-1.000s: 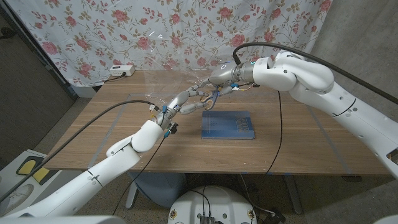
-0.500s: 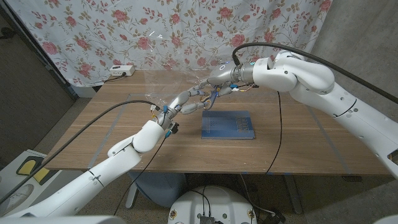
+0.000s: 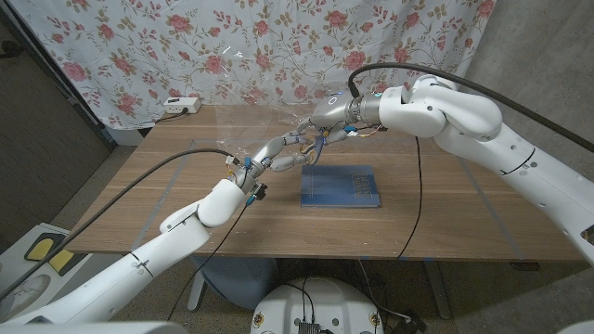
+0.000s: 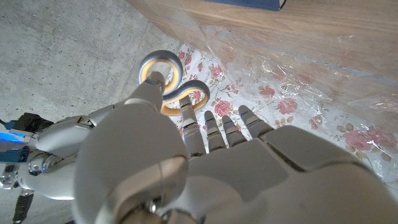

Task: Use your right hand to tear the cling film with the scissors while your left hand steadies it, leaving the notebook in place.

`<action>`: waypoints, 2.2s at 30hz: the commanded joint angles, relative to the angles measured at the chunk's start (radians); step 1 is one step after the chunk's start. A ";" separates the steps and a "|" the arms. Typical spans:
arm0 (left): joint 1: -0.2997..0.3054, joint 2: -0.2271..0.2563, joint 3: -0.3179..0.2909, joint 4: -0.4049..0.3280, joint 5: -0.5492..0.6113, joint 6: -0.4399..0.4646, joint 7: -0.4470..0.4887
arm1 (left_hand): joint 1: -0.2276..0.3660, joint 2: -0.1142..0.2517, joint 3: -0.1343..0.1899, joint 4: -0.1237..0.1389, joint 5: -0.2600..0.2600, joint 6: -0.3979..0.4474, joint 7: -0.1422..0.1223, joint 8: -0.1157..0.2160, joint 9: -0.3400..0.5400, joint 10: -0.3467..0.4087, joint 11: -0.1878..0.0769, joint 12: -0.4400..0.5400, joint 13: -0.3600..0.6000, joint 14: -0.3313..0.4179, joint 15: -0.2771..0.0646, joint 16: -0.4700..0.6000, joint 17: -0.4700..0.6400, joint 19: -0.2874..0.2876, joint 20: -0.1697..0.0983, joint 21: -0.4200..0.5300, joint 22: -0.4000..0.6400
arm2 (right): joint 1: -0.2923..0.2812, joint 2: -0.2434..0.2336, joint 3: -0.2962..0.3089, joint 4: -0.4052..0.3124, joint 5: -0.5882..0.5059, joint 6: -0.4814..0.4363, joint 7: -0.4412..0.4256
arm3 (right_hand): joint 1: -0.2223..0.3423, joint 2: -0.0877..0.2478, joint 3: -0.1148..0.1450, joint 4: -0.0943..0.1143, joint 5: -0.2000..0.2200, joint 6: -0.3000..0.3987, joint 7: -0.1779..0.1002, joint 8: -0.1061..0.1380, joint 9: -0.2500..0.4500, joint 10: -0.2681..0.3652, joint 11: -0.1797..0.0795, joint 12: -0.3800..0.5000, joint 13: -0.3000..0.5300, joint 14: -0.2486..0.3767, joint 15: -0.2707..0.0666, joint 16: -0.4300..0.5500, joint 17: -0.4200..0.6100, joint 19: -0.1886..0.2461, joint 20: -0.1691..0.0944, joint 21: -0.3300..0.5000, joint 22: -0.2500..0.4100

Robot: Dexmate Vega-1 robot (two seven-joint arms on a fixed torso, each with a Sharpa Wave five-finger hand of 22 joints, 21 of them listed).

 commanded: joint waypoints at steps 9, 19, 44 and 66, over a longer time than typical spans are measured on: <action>0.000 0.013 0.007 -0.023 0.019 0.020 -0.004 | 0.027 -0.012 -0.004 0.018 0.002 0.003 -0.014 0.004 0.005 0.115 -0.019 0.039 0.011 0.065 -0.017 0.012 0.004 0.025 0.004 0.009 0.004 | -0.020 -0.011 0.020 -0.023 0.018 0.003 -0.021 | 0.014 0.002 -0.001 0.003 0.004 0.015 -0.003 0.008 0.001 0.193 -0.181 0.001 0.004 0.005 -0.143 -0.005 0.002 -0.005 -0.062 0.011 0.000; 0.003 0.001 0.007 -0.009 0.024 -0.009 0.016 | -0.041 -0.013 -0.047 0.054 -0.023 0.026 -0.029 0.012 0.007 0.168 -0.030 0.056 0.026 0.094 -0.011 0.017 0.009 0.036 0.011 0.010 0.005 | -0.024 -0.008 0.017 -0.033 0.023 0.003 -0.013 | 0.015 0.002 -0.001 0.004 0.005 0.019 -0.004 0.008 0.002 0.195 -0.183 0.003 0.008 0.006 -0.143 -0.007 0.003 -0.007 -0.062 0.017 0.000; 0.013 0.000 -0.002 -0.011 0.033 -0.016 0.022 | -0.017 0.007 -0.056 0.013 -0.011 0.029 -0.052 0.006 0.008 0.025 -0.027 0.004 0.057 0.110 -0.004 0.009 0.014 0.062 0.070 0.019 0.015 | -0.038 -0.009 0.033 -0.046 0.047 0.007 -0.034 | 0.015 0.003 -0.002 0.004 0.006 0.028 -0.008 0.009 0.002 0.192 -0.180 0.001 0.014 0.006 -0.143 -0.011 0.004 -0.013 -0.064 0.030 -0.002; 0.017 -0.016 0.008 -0.008 0.084 -0.020 0.062 | 0.019 0.018 -0.048 0.011 -0.010 0.010 -0.063 0.003 0.011 0.049 -0.021 0.014 0.063 0.121 -0.012 0.012 0.015 0.079 0.074 0.028 0.019 | -0.034 -0.012 0.045 -0.035 0.142 0.006 -0.032 | 0.016 0.002 -0.003 0.004 0.008 0.042 -0.015 0.011 0.002 0.196 -0.179 0.002 0.018 0.007 -0.143 -0.014 0.006 -0.018 -0.066 0.041 -0.004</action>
